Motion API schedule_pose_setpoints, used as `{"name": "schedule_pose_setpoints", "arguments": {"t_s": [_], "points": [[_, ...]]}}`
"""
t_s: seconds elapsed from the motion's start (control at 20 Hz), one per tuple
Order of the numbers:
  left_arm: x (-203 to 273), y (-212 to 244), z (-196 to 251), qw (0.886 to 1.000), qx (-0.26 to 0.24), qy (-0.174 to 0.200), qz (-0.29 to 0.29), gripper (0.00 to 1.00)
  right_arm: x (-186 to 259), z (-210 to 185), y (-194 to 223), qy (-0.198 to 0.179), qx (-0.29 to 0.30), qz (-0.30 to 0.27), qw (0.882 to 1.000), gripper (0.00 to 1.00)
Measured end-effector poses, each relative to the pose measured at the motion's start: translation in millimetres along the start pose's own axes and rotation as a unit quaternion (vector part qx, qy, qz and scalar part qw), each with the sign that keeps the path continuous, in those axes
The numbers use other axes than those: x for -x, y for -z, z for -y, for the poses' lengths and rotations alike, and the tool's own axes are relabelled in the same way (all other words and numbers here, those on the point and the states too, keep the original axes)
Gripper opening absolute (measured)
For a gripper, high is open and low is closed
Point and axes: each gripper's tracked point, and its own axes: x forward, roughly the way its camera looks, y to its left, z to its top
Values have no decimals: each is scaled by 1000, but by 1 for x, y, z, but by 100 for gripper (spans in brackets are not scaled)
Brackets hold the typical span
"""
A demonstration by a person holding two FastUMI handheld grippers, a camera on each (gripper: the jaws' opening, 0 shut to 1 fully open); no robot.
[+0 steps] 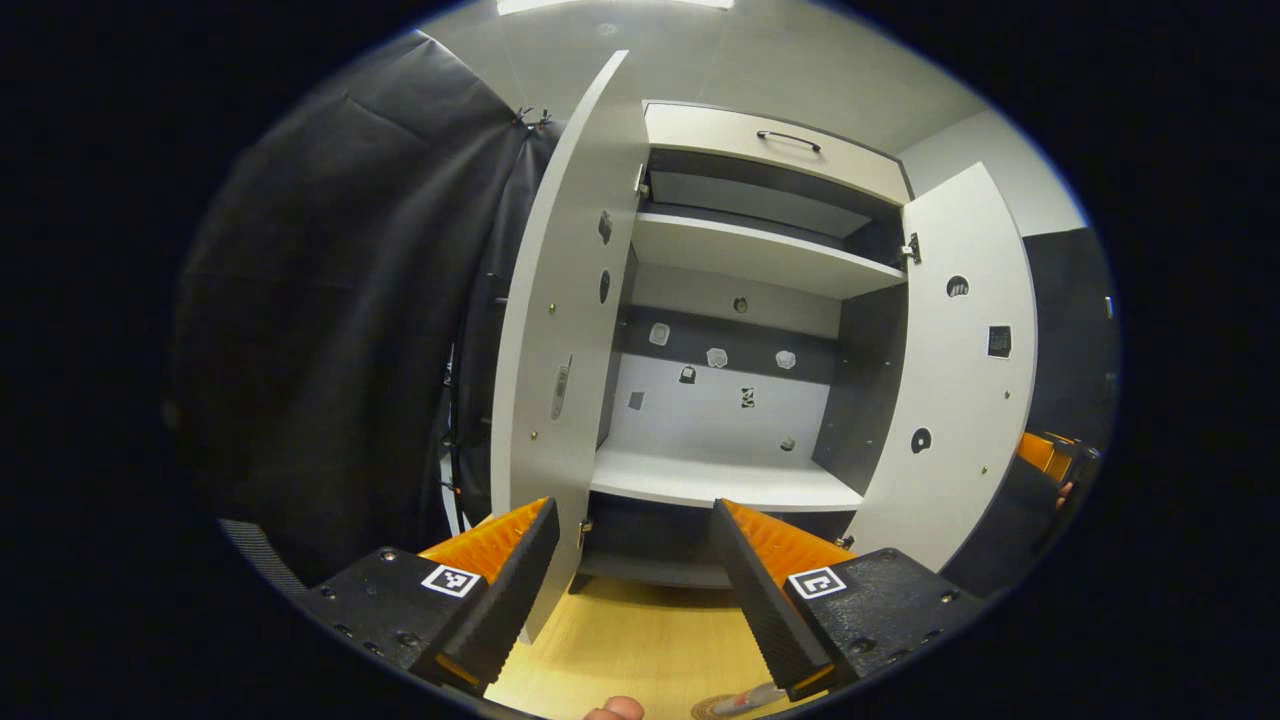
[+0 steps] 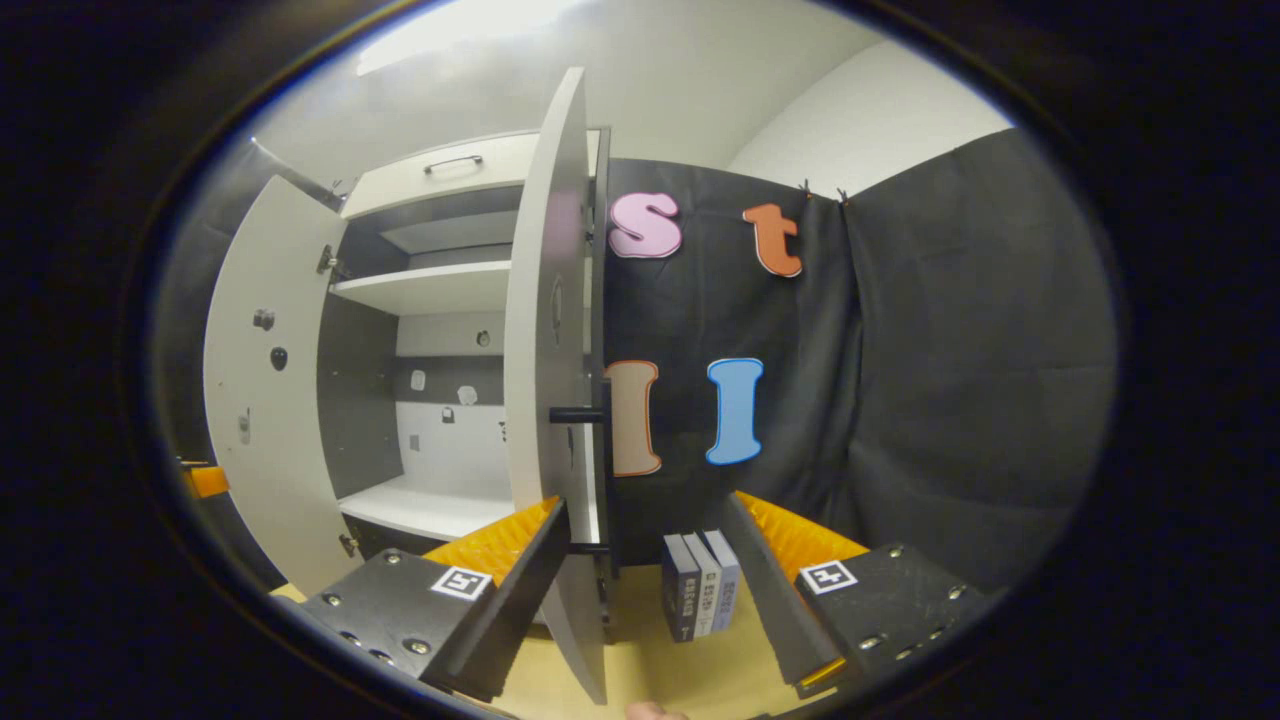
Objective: Grasp the bottle in the cabinet with the left hand and place it on the coaster, then close the right door with the right hand and the left door with the left hand.
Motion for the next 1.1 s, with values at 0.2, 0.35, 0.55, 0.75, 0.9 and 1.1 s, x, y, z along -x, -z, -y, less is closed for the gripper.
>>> {"name": "schedule_pose_setpoints", "arguments": {"t_s": [0.2,0.35,0.55,0.75,0.9,1.1], "points": [[-5,-2,-3,1000,-1,1,4,96,0,-12,2,-8,-11,-5,1000,93],[-11,-2,1,1000,3,7,6,96,0,-34,3,-32,-9,-7,999,96],[-11,-4,-1,1000,-6,6,10,96,-3,-64,4,-64,-4,-5,998,93],[-9,-5,-18,1000,-13,-11,12,96,-9,-85,7,-84,-15,-9,996,96],[-5,-8,-33,999,-8,-27,15,96,-12,-98,7,-97,-17,-11,995,93],[0,-8,-57,999,-7,-50,16,96,-20,-123,10,-108,-8,-13,994,93]]}}
